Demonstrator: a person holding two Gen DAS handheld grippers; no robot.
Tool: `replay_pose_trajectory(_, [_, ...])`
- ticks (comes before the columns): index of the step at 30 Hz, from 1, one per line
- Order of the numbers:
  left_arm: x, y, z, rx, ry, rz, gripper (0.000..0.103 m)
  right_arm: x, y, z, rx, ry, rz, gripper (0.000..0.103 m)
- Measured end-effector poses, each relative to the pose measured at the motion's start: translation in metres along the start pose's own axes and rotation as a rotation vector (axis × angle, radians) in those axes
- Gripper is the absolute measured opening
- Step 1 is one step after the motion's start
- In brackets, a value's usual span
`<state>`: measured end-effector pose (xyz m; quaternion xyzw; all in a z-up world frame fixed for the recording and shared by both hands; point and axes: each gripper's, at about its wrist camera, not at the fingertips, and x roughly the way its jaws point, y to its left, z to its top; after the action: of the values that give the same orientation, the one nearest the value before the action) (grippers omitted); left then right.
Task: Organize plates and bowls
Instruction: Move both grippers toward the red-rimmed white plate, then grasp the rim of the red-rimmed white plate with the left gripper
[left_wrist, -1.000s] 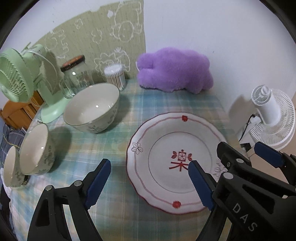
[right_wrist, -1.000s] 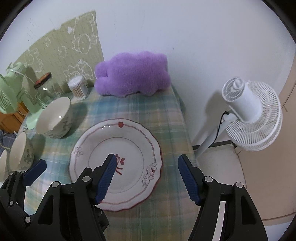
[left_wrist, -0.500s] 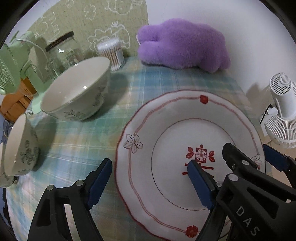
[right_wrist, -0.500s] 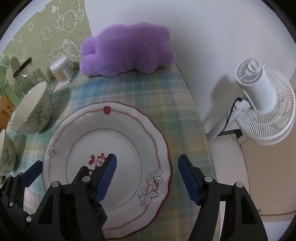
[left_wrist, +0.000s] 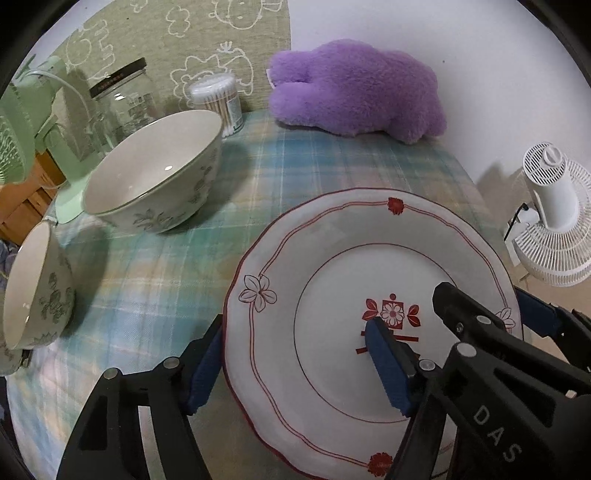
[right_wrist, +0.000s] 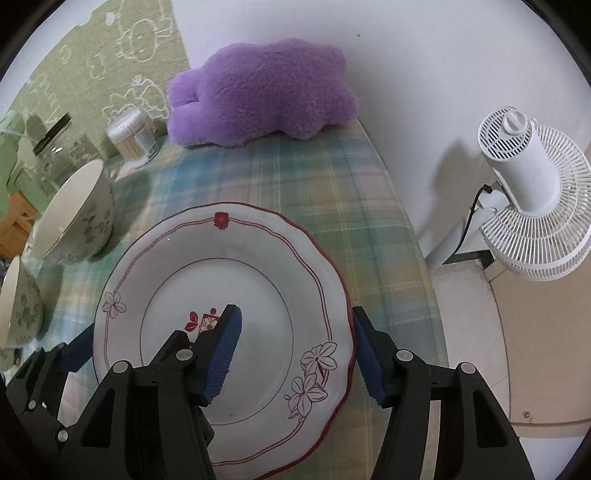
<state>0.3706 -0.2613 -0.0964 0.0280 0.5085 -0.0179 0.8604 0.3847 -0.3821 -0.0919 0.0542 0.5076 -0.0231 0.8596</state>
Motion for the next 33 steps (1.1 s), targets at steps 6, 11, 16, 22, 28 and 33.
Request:
replay_pose_trajectory(6, [-0.012,0.012,-0.015,-0.013,0.038,-0.002,0.075,-0.018,0.01,-0.017,-0.013,0.032,0.028,0.062])
replay_pose_trajectory(11, [-0.018,0.023,-0.028,-0.011,0.07,-0.021,0.069,-0.026,0.015,-0.032,-0.026,0.059,0.043,0.06])
replay_pose_trajectory(16, [-0.02,0.026,-0.037,-0.006,0.074,-0.043,0.064,-0.023,0.014,-0.04,-0.035,0.084,0.04,0.053])
replay_pose_trajectory(22, [-0.014,0.029,-0.038,-0.013,0.086,-0.071,0.063,-0.019,0.014,-0.044,-0.058,0.057,0.027,0.052])
replay_pose_trajectory(28, [-0.012,0.031,-0.038,-0.016,0.081,-0.091,0.061,-0.018,0.01,-0.043,-0.078,0.044,0.044,0.048])
replay_pose_trajectory(33, [-0.012,0.032,-0.037,-0.037,0.073,-0.068,0.055,-0.018,0.018,-0.048,-0.159,0.028,-0.032,0.04])
